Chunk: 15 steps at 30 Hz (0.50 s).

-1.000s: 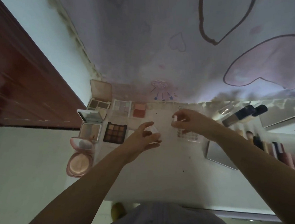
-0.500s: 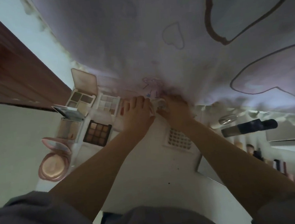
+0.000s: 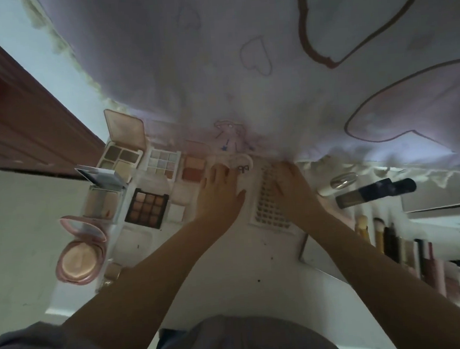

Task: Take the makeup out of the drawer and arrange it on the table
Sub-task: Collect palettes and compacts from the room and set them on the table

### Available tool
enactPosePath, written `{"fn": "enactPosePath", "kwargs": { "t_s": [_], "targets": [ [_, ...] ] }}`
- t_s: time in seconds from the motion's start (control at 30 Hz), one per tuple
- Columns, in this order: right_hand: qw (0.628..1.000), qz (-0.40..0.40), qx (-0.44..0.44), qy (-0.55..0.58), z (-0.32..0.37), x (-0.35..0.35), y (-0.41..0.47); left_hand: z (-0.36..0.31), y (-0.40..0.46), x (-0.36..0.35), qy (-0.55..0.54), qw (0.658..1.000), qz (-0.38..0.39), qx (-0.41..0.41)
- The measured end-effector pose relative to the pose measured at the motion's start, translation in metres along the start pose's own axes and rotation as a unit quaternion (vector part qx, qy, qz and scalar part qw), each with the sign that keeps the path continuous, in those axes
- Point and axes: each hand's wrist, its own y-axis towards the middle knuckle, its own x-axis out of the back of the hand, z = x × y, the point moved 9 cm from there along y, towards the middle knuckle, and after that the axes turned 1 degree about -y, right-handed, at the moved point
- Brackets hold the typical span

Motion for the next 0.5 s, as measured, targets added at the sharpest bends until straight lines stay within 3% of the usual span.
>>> {"fn": "enactPosePath", "kwargs": {
  "t_s": [0.17,0.3,0.37,0.5],
  "targets": [
    [0.989,0.021,-0.142,0.027,-0.027,-0.021,-0.05,-0.032,-0.029,-0.04,-0.11,0.986,0.122,0.041],
    [0.959,-0.004,-0.241,0.148,-0.042,-0.027,-0.054,-0.034,-0.028,-0.045,-0.166,0.97,0.161,0.07],
    [0.923,-0.022,-0.292,0.25,-0.048,-0.029,-0.059,-0.025,-0.029,-0.044,-0.192,0.957,0.183,0.119],
    [0.807,-0.03,-0.349,0.475,-0.051,-0.039,-0.082,-0.023,-0.047,-0.039,-0.194,0.943,0.214,0.168]
  ]
}}
